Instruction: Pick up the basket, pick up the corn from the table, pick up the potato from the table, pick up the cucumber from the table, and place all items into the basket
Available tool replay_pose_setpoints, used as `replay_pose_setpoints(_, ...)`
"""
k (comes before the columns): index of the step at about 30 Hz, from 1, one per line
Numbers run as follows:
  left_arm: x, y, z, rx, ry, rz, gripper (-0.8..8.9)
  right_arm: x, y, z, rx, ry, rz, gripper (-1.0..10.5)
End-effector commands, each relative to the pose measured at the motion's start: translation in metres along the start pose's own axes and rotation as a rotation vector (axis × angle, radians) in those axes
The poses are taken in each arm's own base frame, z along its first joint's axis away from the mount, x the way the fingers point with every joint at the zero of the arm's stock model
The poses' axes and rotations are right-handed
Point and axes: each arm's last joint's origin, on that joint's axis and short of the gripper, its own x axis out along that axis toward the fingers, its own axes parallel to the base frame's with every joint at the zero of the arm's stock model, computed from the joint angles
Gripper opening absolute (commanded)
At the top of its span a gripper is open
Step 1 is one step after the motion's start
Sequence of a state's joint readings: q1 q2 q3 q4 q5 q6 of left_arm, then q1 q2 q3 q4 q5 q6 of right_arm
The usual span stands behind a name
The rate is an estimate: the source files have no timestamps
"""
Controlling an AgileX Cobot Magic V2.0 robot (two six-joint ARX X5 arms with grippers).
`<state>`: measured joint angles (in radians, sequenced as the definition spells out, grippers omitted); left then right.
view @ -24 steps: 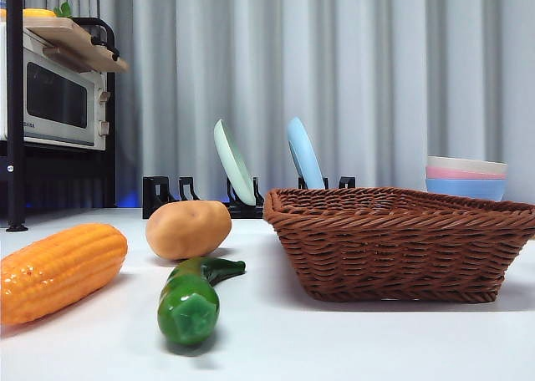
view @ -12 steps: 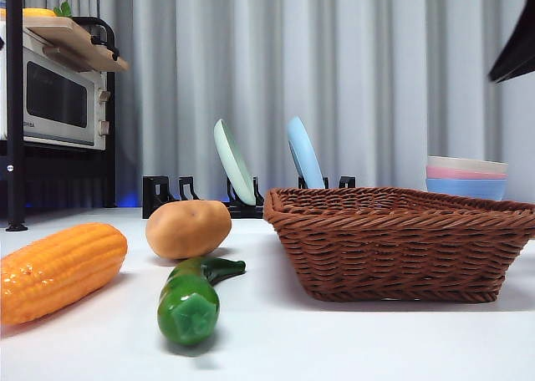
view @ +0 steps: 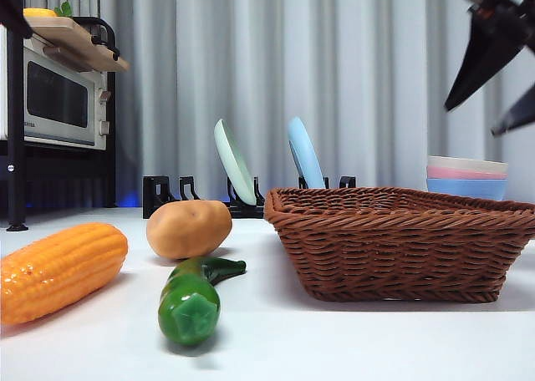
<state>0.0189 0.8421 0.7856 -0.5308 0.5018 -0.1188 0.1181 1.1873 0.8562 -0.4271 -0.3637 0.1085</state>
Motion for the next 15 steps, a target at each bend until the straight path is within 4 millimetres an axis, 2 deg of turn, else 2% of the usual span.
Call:
replay_pose_setpoints(1, 0.000, 0.000, 0.001, 0.016, -0.002, -0.005, 3.55, 0.018, -0.006, 0.004, -0.001, 0.054, -0.009, 4.4)
replay_pose_setpoints(11, 0.000, 0.000, 0.000, 0.014, 0.002, -0.005, 3.55, 0.082, -0.031, 0.000, 0.075, 0.251, -0.026, 4.3)
replay_pose_setpoints(13, 0.000, 0.000, 0.000, 0.014, 0.002, -0.004, 3.55, 0.091, -0.035, -0.004, 0.087, 0.281, -0.022, 3.4)
replay_pose_setpoints(15, 0.000, 0.000, 0.000, 0.014, 0.002, -0.004, 3.55, 0.096, -0.037, -0.007, 0.096, 0.302, -0.024, 1.8)
